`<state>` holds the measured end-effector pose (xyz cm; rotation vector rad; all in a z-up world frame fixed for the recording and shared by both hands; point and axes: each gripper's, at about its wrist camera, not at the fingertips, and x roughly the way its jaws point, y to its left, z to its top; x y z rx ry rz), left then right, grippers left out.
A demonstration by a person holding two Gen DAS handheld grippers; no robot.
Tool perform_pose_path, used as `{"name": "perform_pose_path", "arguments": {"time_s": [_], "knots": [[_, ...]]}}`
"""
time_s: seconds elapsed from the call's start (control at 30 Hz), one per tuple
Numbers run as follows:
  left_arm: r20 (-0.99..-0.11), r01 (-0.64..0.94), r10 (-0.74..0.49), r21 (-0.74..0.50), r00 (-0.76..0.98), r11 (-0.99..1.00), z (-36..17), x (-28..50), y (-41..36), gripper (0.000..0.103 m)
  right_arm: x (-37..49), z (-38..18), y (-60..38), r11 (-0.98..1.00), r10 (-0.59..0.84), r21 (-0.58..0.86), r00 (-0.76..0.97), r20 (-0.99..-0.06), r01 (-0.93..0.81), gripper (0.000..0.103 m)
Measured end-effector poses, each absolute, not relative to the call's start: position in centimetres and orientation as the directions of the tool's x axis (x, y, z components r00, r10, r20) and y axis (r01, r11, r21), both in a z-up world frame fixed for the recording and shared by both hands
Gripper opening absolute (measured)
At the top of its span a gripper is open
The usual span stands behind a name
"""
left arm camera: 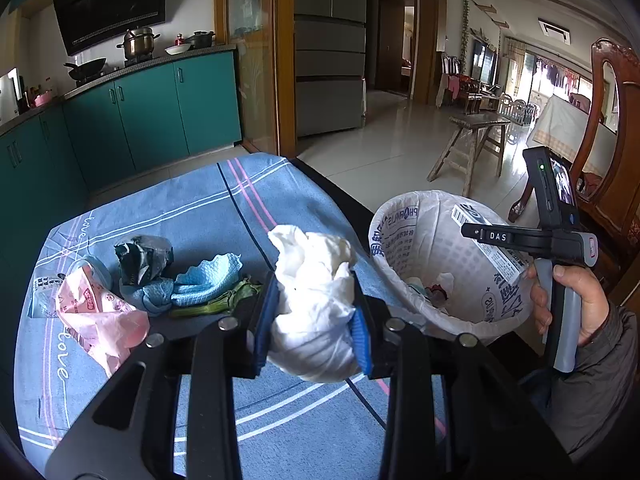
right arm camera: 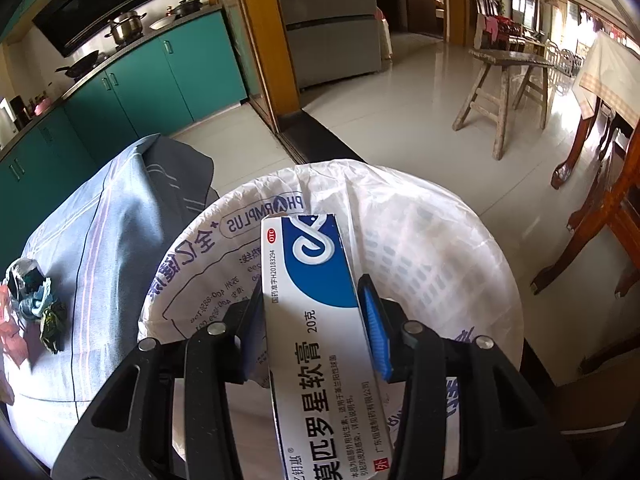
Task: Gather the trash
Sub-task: 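Open the right tool to drop the box while the left tool releases the tissue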
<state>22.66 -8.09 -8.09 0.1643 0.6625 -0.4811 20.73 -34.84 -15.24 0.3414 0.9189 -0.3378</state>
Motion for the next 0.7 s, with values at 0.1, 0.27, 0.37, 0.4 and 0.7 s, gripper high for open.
{"name": "perform_pose_path", "arguments": {"time_s": [0.1,0.27,0.37,0.4,0.7], "knots": [[-0.627,0.478,-0.376,-0.006,0.683,0.878,-8.1,22.7,-8.0,0.034,20.6,-15.3,-35.2,0.887,-0.142,0.147,0.561,-0.816,0.438,0.047],[-0.627,0.478,-0.376,-0.007,0.682,0.878,-8.1,22.7,-8.0,0.034,20.2,-14.9,-35.4,0.877,-0.157,0.153,0.573,-0.804,0.455,0.062],[-0.627,0.478,-0.375,-0.006,0.682,0.878,-8.1,22.7,-8.0,0.034,20.2,-14.8,-35.3,0.879,-0.16,0.149,0.575,-0.803,0.452,0.062],[-0.628,0.478,-0.375,-0.006,0.682,0.879,-8.1,22.7,-8.0,0.034,20.3,-14.8,-35.3,0.88,-0.16,0.149,0.575,-0.802,0.452,0.062],[-0.633,0.482,-0.378,-0.009,0.676,0.876,-8.6,22.8,-8.2,0.034,20.1,-14.2,-35.0,0.882,-0.172,0.144,0.592,-0.788,0.449,0.066]]}}
